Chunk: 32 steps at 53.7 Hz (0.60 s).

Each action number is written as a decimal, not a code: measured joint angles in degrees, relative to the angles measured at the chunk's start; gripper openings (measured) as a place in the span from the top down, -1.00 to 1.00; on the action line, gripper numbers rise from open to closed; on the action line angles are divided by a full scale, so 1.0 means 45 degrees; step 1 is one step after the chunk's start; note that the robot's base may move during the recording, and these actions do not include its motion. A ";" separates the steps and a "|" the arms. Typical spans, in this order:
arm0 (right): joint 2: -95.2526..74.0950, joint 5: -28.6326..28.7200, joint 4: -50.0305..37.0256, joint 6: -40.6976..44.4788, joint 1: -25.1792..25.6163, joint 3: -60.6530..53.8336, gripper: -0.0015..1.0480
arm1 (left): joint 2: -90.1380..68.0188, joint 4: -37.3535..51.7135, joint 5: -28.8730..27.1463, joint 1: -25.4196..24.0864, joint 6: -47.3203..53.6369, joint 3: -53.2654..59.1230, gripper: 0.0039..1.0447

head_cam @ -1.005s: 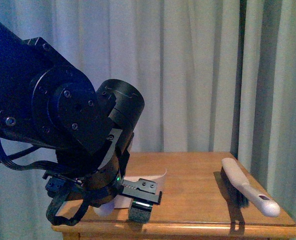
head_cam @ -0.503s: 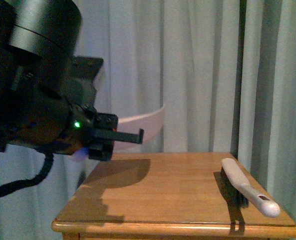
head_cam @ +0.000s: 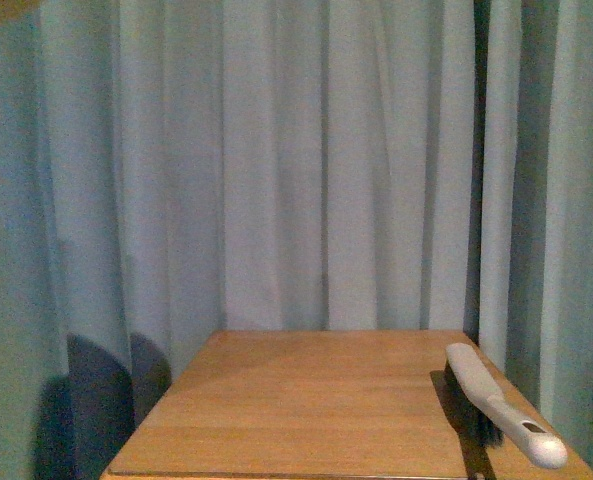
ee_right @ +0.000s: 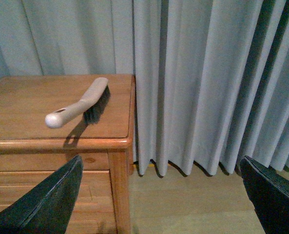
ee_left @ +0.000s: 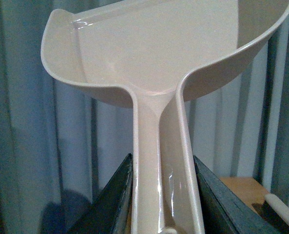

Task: Clean up trash

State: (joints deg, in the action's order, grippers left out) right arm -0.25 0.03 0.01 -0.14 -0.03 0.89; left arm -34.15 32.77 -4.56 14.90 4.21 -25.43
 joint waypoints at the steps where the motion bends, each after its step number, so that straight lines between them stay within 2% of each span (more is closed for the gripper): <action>1: 0.0000 0.0000 0.0000 0.0000 0.0000 0.0000 -0.86 | 0.0374 -0.0107 0.0073 -0.0136 -0.0078 0.0126 0.45; 10: 0.0000 0.0000 0.0000 0.0000 0.0000 0.0000 -0.86 | 0.3177 -0.1443 0.1258 -0.1219 -0.0466 0.1180 0.45; 19: 0.0000 0.0000 0.0000 0.0000 0.0000 0.0000 -0.86 | 0.3599 -0.1365 0.1904 -0.2312 -0.1093 0.1647 0.45; 25: 0.0000 0.0000 0.0000 0.0000 0.0000 0.0000 -0.86 | 0.3614 -0.1365 0.1987 -0.2443 -0.1248 0.1734 0.45; 27: -0.0165 -0.0903 -0.0374 0.0321 -0.0253 -0.0034 -0.86 | 0.3614 -0.1365 0.1996 -0.2448 -0.1268 0.1734 0.45; 30: -0.1112 -0.4843 -0.2560 0.1894 -0.1642 -0.0034 -0.86 | 0.3643 -0.1360 0.2025 -0.2453 -0.1292 0.1734 0.45; 31: -0.1292 -0.5382 -0.2846 0.2021 -0.1855 -0.0024 -0.86 | 0.3643 -0.1360 0.2025 -0.2453 -0.1297 0.1734 0.45; 32: -0.1642 -0.6455 -0.3293 0.2467 -0.2254 -0.0019 -0.86 | 0.3653 -0.1360 0.2021 -0.2453 -0.1302 0.1734 0.45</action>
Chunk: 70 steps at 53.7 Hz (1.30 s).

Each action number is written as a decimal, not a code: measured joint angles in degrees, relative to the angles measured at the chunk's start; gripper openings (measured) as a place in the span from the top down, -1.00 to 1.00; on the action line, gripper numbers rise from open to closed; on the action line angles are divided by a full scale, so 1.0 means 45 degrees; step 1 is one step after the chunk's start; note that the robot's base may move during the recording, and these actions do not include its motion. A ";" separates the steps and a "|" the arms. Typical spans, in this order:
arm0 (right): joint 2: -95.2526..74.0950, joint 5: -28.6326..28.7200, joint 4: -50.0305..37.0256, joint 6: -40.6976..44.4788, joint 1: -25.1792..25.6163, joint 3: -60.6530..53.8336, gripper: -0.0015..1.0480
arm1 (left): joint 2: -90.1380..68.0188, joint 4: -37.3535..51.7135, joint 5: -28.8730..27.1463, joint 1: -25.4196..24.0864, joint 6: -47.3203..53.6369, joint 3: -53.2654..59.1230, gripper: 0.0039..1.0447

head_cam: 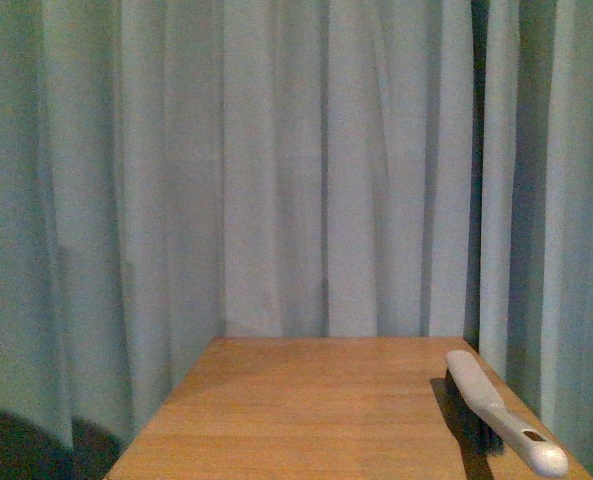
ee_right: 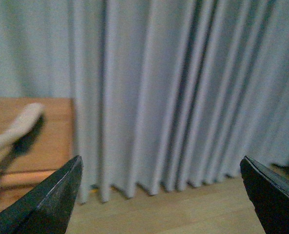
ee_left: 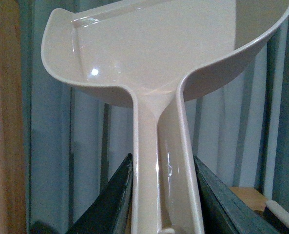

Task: Clean up trash

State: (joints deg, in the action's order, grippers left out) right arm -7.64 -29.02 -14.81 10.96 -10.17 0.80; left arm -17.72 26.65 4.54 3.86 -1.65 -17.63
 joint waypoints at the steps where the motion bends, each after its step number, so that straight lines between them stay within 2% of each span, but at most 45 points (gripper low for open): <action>1: -0.0350 -0.0845 -0.0277 0.0403 -0.0350 0.0015 -0.86 | 0.0005 0.0000 0.0000 -0.0005 -0.0005 0.0000 0.45; 4: -0.1574 -0.2798 -0.0340 0.0733 -0.0903 0.0078 -0.86 | 0.0005 0.0000 0.0000 -0.0005 -0.0019 0.0000 0.45; 6: -0.2307 -0.2997 -0.0083 0.0690 -0.0967 0.0248 -0.86 | 0.0010 0.0000 0.0000 -0.0010 -0.0029 0.0000 0.45; 12: -0.4993 -0.2011 0.0427 -0.0457 -0.1195 0.1598 -0.86 | 0.0015 0.0000 0.0010 -0.0015 -0.0034 0.0000 0.45; 18: -0.7815 -0.0801 0.1311 -0.2025 -0.1379 0.4182 -0.86 | 0.0015 0.0000 -0.0010 -0.0015 -0.0039 0.0000 0.45; 26: -1.0705 0.0121 0.2837 -0.3677 -0.1603 0.7441 -0.86 | 0.0015 0.0000 0.0005 -0.0015 -0.0039 0.0000 0.45; 37: -1.4688 0.1477 0.6382 -0.6450 -0.1987 1.2390 -0.86 | 0.0019 0.0000 0.0000 -0.0019 -0.0039 0.0000 0.45; 41: -1.6689 0.2050 0.8291 -0.8242 -0.2108 1.4610 -0.86 | 0.0019 0.0000 0.0000 -0.0019 -0.0039 0.0000 0.45; 45: -1.8268 0.2142 0.9539 -0.9306 -0.2215 1.5892 -0.86 | 0.0019 0.0000 0.0000 -0.0019 -0.0039 0.0000 0.45; 50: -1.9526 0.2191 1.0205 -1.0001 -0.2273 1.6757 -0.86 | 0.0019 0.0000 0.0000 -0.0024 -0.0039 0.0000 0.45; 70: -2.1352 0.2798 1.0486 -1.1084 -0.2331 1.7724 -0.86 | 0.0019 0.0000 0.0000 -0.0024 -0.0039 0.0000 0.45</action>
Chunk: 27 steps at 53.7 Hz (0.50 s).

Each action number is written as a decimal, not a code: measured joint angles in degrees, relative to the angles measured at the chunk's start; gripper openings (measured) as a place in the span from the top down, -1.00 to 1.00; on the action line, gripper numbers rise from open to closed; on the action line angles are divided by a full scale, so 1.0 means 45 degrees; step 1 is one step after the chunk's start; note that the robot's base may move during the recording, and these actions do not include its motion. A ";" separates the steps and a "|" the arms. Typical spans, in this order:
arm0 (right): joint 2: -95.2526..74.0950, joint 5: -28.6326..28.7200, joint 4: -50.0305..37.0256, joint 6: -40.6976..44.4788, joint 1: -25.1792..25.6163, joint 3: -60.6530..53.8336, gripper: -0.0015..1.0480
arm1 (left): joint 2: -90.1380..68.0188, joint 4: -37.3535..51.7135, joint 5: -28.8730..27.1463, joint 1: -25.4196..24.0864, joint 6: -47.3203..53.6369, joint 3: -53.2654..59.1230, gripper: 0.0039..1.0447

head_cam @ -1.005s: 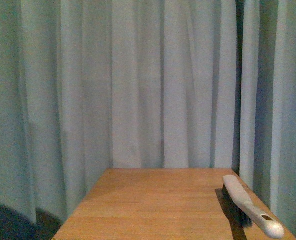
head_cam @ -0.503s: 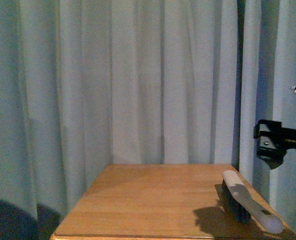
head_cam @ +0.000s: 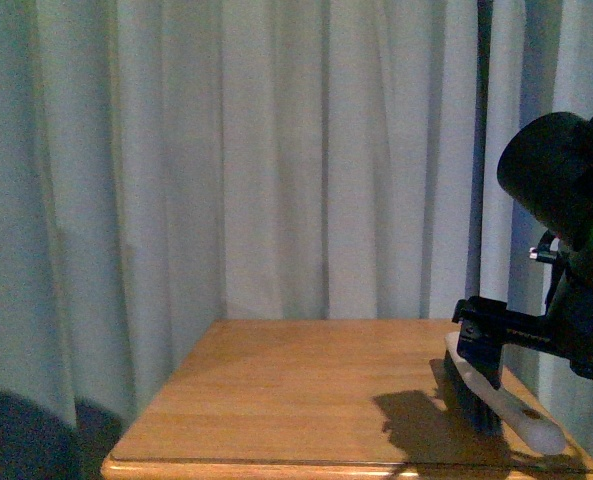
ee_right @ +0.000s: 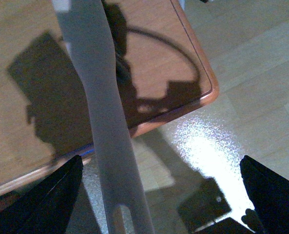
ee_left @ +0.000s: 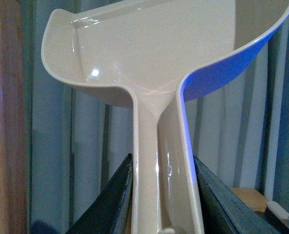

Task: Clean up trash

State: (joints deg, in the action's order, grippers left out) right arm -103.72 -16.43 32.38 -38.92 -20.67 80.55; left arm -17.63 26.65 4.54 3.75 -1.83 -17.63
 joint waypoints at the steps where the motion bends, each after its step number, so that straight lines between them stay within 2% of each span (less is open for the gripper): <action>1: -0.0087 0.0053 0.0015 -0.0049 -0.0005 0.0010 -0.86 | 0.0000 0.0000 0.0000 0.0000 0.0000 0.0000 0.45; 14: -0.0554 0.0199 -0.0068 -0.0189 -0.0068 0.0019 -0.81 | 0.0000 0.0000 0.0000 0.0000 0.0000 0.0000 0.45; 17: -0.0588 0.0233 -0.0160 -0.0199 -0.0083 0.0019 -0.60 | 0.0000 0.0000 0.0000 0.0000 0.0000 0.0000 0.45; 24: -0.0588 0.0243 -0.0287 -0.0199 -0.0083 0.0019 -0.28 | 0.0000 0.0000 0.0000 0.0000 0.0000 0.0000 0.45; 27: -0.0588 0.0243 -0.0471 -0.0189 -0.0083 0.0000 -0.05 | 0.0000 0.0000 0.0000 0.0000 0.0000 0.0000 0.45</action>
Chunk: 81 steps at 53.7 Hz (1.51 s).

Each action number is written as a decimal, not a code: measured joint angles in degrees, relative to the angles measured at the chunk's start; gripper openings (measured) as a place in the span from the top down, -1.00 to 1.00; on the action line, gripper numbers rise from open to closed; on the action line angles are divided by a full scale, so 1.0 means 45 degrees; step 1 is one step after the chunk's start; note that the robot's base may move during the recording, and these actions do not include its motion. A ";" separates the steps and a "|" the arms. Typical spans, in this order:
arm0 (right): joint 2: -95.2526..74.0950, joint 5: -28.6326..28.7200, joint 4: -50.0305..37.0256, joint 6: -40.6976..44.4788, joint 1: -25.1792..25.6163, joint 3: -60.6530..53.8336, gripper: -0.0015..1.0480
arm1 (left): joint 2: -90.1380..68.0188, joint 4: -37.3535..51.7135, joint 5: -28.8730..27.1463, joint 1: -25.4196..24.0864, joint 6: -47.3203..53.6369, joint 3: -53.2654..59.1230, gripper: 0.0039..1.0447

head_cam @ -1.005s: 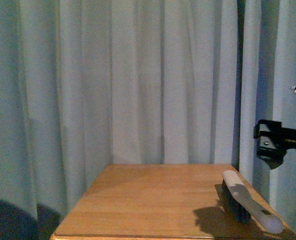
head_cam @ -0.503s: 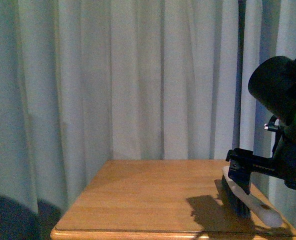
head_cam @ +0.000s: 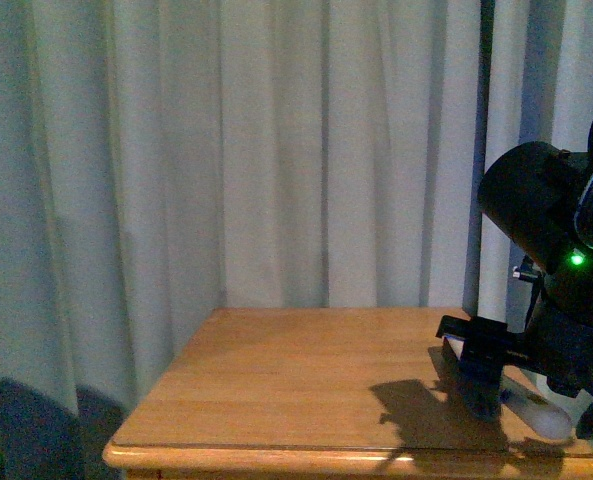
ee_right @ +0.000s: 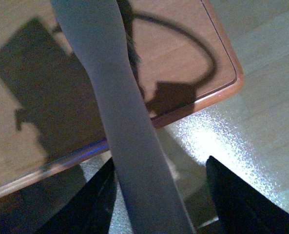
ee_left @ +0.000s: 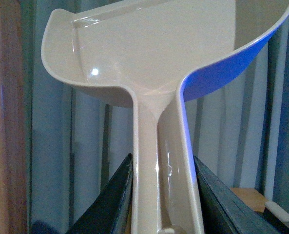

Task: Clean up trash

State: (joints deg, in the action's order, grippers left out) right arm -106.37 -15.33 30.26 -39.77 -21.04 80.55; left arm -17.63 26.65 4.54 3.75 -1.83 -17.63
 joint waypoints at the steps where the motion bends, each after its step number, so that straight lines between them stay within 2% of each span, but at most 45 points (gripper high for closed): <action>1: 0.0000 0.0000 -0.0078 0.0000 0.0000 -0.0024 0.02 | 0.0000 0.0000 0.0000 0.0000 0.0000 0.0000 0.45; 11: 0.0233 0.0107 -0.0554 0.0117 0.0019 -0.0466 0.52 | 0.0000 0.0000 0.0000 0.0000 0.0000 0.0000 0.45; 13: 0.0311 0.0087 -0.0622 0.0160 0.0058 -0.0573 0.55 | 0.0000 0.0000 0.0000 0.0000 0.0000 0.0000 0.45; 21: 0.0680 0.0136 -0.1112 0.0529 0.0185 -0.0933 0.56 | 0.0000 0.0000 0.0005 0.0000 0.0000 0.0000 0.45; 27: 0.1588 -0.0131 -0.2263 0.1608 0.0214 -0.1676 0.56 | 0.0000 0.0000 0.0000 0.0000 0.0000 0.0000 0.45; 33: 0.3866 -0.0889 -0.4949 0.3789 0.0078 -0.3526 0.56 | 0.0000 0.0000 0.0005 0.0000 0.0000 0.0000 0.45; 41: 0.7825 -0.1166 -0.8369 0.6159 -0.0209 -0.6669 0.56 | 0.0000 0.0000 0.0000 0.0000 0.0000 0.0000 0.45; 51: 1.1458 -0.1817 -1.0394 0.8267 -0.0840 -0.9408 0.56 | 0.0000 0.0000 0.0005 0.0000 0.0000 0.0000 0.45; 56: 1.3338 -0.2123 -1.0535 0.8830 -0.1268 -1.0394 0.56 | 0.0000 0.0000 0.0000 0.0000 0.0000 0.0000 0.45; 65: 1.6432 -0.2667 -0.9802 0.8743 -0.1758 -1.1710 0.56 | 0.0000 0.0000 0.0000 0.0000 0.0000 0.0000 0.45; 66: 1.9132 -0.2302 -0.8553 0.7742 -0.0214 -1.2803 0.56 | 0.0029 0.0015 -0.0010 -0.0015 -0.0005 0.0024 0.45; 81: 1.9103 -0.2268 -0.8544 0.7742 -0.0238 -1.2823 0.57 | 0.0058 0.0044 -0.0010 -0.0034 -0.0044 0.0058 0.45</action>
State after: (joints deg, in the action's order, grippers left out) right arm -20.40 -25.54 -8.19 -4.93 -22.11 22.85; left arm -17.37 26.85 4.49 3.60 -2.02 -17.37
